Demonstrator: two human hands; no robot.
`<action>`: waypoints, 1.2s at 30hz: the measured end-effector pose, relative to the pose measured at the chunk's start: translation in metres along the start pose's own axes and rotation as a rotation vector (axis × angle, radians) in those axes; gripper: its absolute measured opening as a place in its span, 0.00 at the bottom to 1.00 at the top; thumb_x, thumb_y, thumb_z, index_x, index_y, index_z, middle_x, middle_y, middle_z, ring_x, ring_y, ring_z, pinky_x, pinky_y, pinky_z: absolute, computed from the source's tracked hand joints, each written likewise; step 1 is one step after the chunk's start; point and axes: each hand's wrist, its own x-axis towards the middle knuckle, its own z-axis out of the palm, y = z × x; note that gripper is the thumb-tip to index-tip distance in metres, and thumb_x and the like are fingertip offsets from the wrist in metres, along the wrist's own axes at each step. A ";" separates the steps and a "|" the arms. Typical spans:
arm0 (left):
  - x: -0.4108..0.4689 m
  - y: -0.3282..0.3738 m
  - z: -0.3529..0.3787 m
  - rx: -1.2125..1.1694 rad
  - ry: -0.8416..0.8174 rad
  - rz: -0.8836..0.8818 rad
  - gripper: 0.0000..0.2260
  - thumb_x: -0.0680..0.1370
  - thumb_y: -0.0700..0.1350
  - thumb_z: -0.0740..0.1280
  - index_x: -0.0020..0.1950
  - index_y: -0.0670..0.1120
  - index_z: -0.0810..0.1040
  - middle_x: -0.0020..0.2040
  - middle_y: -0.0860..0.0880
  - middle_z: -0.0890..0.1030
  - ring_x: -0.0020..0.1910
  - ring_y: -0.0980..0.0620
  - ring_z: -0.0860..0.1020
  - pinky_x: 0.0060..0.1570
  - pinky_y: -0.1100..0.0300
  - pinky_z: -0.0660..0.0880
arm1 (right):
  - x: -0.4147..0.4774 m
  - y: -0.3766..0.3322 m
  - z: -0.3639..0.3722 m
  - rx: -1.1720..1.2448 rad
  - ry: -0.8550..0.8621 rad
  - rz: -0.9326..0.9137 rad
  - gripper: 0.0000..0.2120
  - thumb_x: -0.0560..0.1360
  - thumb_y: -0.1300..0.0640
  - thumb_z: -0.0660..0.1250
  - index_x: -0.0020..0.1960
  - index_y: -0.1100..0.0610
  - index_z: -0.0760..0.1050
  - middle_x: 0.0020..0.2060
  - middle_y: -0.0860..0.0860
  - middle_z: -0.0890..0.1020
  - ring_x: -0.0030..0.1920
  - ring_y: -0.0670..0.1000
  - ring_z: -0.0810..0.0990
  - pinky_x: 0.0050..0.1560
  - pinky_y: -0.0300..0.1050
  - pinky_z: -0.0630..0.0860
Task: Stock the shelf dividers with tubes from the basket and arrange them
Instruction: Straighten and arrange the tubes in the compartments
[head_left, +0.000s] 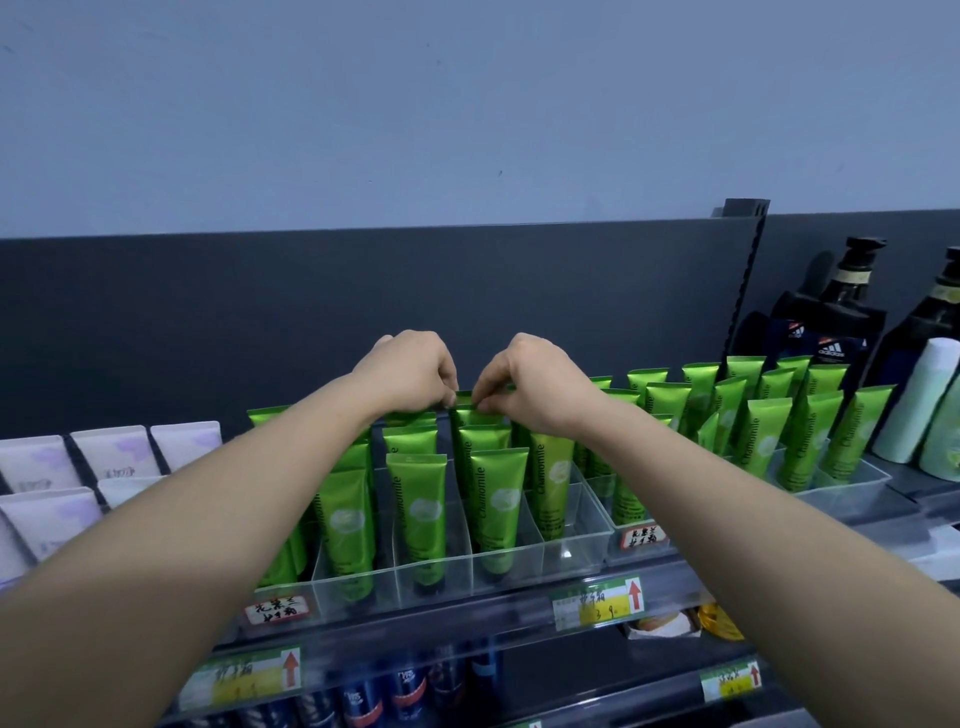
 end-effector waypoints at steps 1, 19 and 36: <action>0.000 0.000 0.001 0.002 0.006 0.003 0.01 0.71 0.46 0.74 0.40 0.51 0.84 0.33 0.61 0.76 0.45 0.53 0.76 0.52 0.57 0.67 | 0.001 0.000 0.000 0.000 -0.001 -0.008 0.06 0.70 0.59 0.72 0.43 0.50 0.85 0.39 0.45 0.85 0.44 0.43 0.73 0.47 0.47 0.77; -0.007 -0.001 0.003 0.035 0.006 0.007 0.05 0.73 0.53 0.71 0.41 0.54 0.82 0.40 0.58 0.82 0.46 0.56 0.76 0.55 0.56 0.57 | -0.011 0.002 -0.014 0.063 -0.025 0.029 0.06 0.72 0.58 0.71 0.49 0.53 0.85 0.46 0.47 0.85 0.48 0.45 0.81 0.51 0.38 0.74; 0.000 0.066 0.002 -0.144 -0.019 0.225 0.08 0.74 0.48 0.71 0.53 0.54 0.83 0.45 0.59 0.81 0.49 0.56 0.78 0.53 0.57 0.75 | -0.065 0.018 -0.045 0.037 0.007 0.096 0.06 0.70 0.55 0.74 0.48 0.51 0.84 0.38 0.40 0.80 0.41 0.35 0.72 0.43 0.22 0.65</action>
